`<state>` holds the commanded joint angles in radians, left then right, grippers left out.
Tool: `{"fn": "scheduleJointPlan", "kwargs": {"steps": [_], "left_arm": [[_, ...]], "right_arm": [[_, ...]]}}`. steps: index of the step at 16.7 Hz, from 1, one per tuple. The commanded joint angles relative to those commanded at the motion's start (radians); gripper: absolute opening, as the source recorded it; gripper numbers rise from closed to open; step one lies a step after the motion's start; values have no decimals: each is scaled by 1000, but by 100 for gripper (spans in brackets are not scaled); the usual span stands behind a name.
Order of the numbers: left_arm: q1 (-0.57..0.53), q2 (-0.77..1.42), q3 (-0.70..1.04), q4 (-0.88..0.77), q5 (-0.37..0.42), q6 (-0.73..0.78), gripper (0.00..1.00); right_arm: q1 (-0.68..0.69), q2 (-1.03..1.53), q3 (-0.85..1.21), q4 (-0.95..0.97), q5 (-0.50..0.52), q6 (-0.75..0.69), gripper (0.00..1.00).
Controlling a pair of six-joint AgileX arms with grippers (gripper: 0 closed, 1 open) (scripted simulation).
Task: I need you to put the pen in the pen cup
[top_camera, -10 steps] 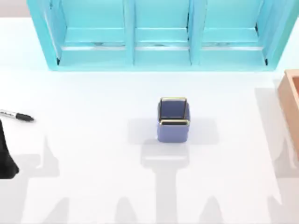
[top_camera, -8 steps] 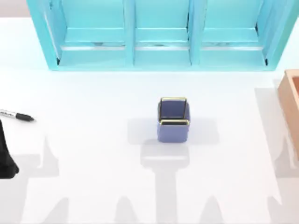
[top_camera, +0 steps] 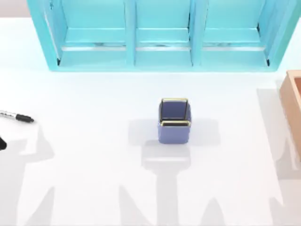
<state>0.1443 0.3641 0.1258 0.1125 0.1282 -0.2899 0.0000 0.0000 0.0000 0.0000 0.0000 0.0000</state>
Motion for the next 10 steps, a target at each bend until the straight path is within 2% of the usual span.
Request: {"fn": "scheduleJointPlan", "kwargs": {"steps": [4,10], "left_arm": [[63,344,71,64,97,-192,100],[111,717,183,164,269,-399,100]], "right_arm": [[0,0,0,0,0,0,100],[0,0,0,0,0,0,100]]}}
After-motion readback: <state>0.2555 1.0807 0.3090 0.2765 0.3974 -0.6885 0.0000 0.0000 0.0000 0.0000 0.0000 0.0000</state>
